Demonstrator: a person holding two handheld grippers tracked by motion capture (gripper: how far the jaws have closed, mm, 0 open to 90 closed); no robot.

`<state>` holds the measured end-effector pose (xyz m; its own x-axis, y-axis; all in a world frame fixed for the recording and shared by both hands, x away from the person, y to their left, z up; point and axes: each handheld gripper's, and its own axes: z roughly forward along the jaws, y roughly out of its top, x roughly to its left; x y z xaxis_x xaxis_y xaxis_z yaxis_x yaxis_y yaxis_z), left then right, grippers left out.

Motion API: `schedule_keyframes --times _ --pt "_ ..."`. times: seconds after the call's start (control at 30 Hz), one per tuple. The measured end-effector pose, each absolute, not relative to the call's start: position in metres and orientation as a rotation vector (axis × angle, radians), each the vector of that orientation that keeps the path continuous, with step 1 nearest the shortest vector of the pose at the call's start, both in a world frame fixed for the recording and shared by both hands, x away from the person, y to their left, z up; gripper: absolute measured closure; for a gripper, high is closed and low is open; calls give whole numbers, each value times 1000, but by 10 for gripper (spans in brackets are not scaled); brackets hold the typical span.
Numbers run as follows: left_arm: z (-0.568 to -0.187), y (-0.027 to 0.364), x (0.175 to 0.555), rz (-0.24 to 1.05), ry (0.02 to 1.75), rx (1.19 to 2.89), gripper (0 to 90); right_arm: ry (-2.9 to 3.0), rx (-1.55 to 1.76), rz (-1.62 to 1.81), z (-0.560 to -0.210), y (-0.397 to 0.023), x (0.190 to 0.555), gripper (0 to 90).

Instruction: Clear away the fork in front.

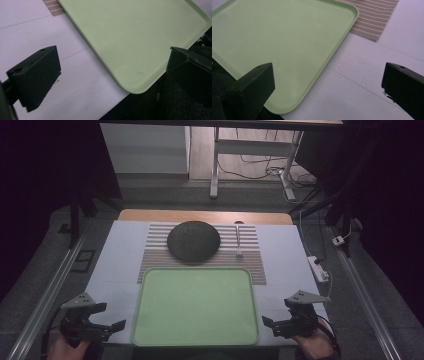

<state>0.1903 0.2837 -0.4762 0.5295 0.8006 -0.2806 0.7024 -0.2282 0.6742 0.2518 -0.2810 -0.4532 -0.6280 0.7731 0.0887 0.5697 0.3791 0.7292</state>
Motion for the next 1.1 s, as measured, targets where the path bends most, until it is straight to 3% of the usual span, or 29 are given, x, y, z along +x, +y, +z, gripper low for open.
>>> schedule_keyframes --times 1.1 --pt "-477 285 191 144 1218 1974 0 2421 1132 1109 -462 -254 299 0"
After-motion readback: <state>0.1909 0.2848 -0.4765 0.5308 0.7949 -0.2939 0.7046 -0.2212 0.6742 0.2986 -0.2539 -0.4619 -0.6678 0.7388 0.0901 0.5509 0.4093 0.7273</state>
